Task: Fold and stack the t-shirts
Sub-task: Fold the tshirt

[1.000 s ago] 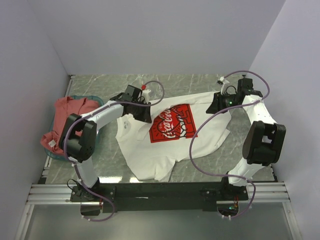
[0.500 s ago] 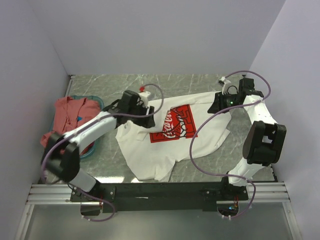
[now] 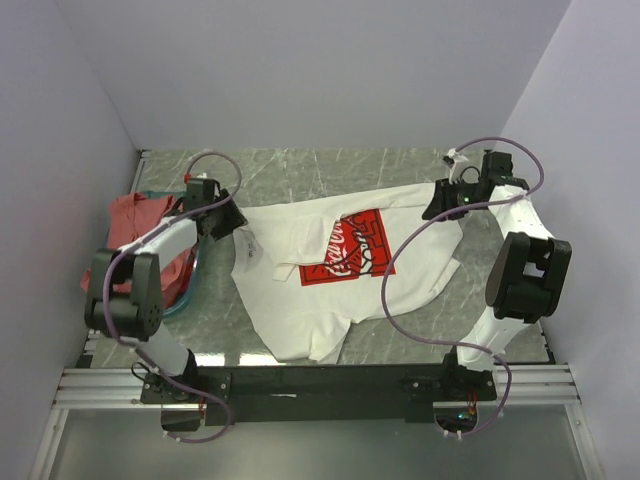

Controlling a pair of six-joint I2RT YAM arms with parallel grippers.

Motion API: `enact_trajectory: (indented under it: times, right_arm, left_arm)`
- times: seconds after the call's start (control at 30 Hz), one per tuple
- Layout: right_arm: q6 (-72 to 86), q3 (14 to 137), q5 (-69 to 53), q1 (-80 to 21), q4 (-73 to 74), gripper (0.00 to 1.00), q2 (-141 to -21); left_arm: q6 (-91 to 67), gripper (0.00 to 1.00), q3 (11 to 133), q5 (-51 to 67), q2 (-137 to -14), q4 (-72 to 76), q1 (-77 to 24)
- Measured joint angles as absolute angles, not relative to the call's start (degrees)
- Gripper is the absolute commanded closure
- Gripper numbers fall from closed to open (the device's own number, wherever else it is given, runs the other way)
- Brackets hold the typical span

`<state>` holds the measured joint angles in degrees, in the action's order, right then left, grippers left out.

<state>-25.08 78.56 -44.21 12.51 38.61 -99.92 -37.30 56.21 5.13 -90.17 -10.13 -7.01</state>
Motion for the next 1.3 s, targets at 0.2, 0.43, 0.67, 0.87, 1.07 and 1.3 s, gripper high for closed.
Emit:
enact_trajectory:
  times: [0.2,0.43,0.67,0.87,1.07,1.3]
  right_arm:
    - [-24.97,78.54,-43.2,12.53,38.48,0.57,-101.51]
    - [-24.95,78.54,-43.09,12.8,38.13,0.57,-102.15]
    - [-24.91,78.56,-43.05,12.8,38.09,0.57,-103.7]
    - [-22.94,79.55,-41.6,12.8,37.5,0.57,-104.68]
    - [-17.02,87.22,-37.67,13.17,36.21,0.56,-109.93]
    - [-7.01,97.93,-30.37,15.25,34.87,0.54,-119.61]
  left_arm:
    - [-41.63,0.46,63.72,2.85,-100.9,-10.39,-6.98]
    - [-42.72,0.48,70.37,1.48,-106.02,-10.55,-6.98]
    - [-42.7,0.51,73.06,1.41,-109.01,-11.49,-6.98]
    - [-42.7,0.55,73.8,1.41,-110.61,-11.92,-6.98]
    - [-42.7,0.64,75.48,1.41,-113.08,-11.94,-6.98]
    - [-42.65,0.73,76.79,1.43,-114.19,-11.86,-6.98]
